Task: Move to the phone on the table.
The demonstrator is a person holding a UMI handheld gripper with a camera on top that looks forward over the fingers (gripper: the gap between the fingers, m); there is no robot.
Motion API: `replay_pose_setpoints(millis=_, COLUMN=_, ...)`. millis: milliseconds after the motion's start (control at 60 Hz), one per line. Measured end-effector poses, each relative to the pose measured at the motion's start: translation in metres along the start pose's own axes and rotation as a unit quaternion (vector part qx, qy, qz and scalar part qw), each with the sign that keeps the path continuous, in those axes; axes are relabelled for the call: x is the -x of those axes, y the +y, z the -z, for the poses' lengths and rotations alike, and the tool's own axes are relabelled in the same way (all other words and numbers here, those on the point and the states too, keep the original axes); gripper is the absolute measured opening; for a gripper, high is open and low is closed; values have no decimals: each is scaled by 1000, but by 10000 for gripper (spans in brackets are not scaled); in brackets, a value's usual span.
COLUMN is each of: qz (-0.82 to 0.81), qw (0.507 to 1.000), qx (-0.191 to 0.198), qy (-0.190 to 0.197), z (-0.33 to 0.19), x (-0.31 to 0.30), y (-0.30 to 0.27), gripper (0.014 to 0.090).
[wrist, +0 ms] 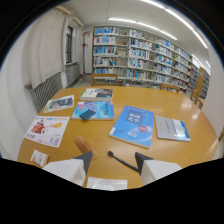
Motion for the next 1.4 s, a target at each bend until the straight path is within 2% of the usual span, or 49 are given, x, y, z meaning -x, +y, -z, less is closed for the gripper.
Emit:
replay_pose_setpoints(millis=233, qz=-1, qw=1000, qx=-4, qy=2, z=3, x=47, y=-2, gripper=842)
replay_pose_setpoints(millis=717, qz=1, qw=1000, qx=-7, qy=-18, z=-15, x=164, y=-9, gripper=844)
replay_pose_setpoints(millis=1067, qz=6, qw=1000, qx=-4, qy=-22, z=-58, x=171, y=-21, gripper=845)
replay_pose_setpoints(millis=1400, qz=12, qw=999, qx=0, qy=-31, z=-153, x=158, y=-56, gripper=848)
